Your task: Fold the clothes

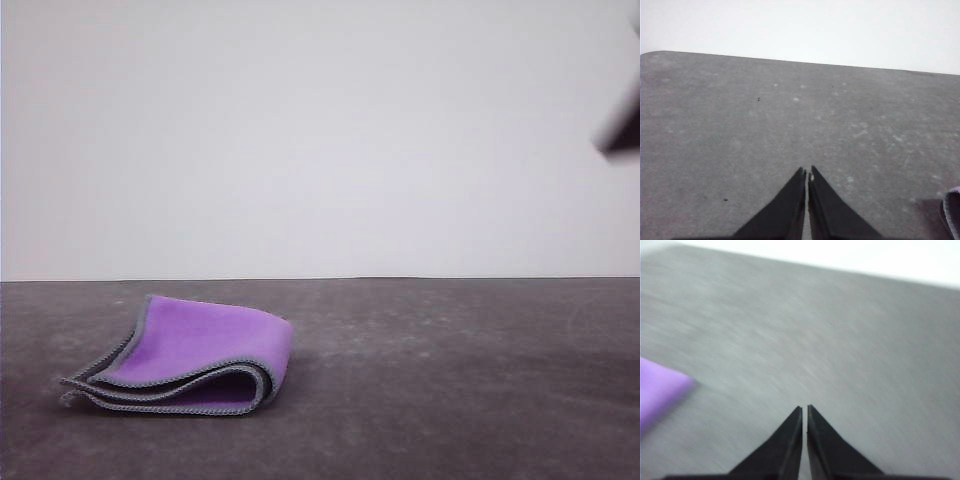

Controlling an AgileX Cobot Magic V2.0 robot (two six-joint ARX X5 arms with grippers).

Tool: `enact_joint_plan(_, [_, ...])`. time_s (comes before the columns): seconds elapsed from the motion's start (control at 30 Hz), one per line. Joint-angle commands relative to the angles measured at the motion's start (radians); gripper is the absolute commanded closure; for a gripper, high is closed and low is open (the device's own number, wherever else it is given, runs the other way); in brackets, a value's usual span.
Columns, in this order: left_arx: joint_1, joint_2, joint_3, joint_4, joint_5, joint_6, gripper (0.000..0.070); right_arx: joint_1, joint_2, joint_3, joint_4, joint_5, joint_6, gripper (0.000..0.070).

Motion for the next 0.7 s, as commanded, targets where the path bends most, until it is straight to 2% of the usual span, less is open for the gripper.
enact_joint_plan(0.0, [0.001, -0.001, -0.020, 0.009, -0.003, -0.004, 0.0700, -0.026, -0.071, -0.040, 0.013, 0.021, 0.004, 0.0686])
enact_joint_plan(0.13, [0.001, -0.001, -0.020, 0.009, -0.003, -0.004, 0.0700, -0.098, -0.241, -0.140, 0.012, 0.068, 0.002, 0.0686])
enact_joint_plan(0.33, [0.001, -0.001, -0.020, 0.009, -0.002, -0.004, 0.0700, -0.191, -0.420, -0.239, 0.013, 0.069, -0.005, 0.0686])
enact_joint_plan(0.5, [0.001, -0.001, -0.020, 0.009, -0.003, -0.004, 0.0700, -0.231, -0.512, -0.274, -0.035, 0.069, -0.004, 0.0686])
enact_joint_plan(0.67, [0.001, -0.001, -0.020, 0.009, -0.003, -0.004, 0.0700, -0.237, -0.510, -0.274, -0.033, 0.063, 0.007, 0.0686])
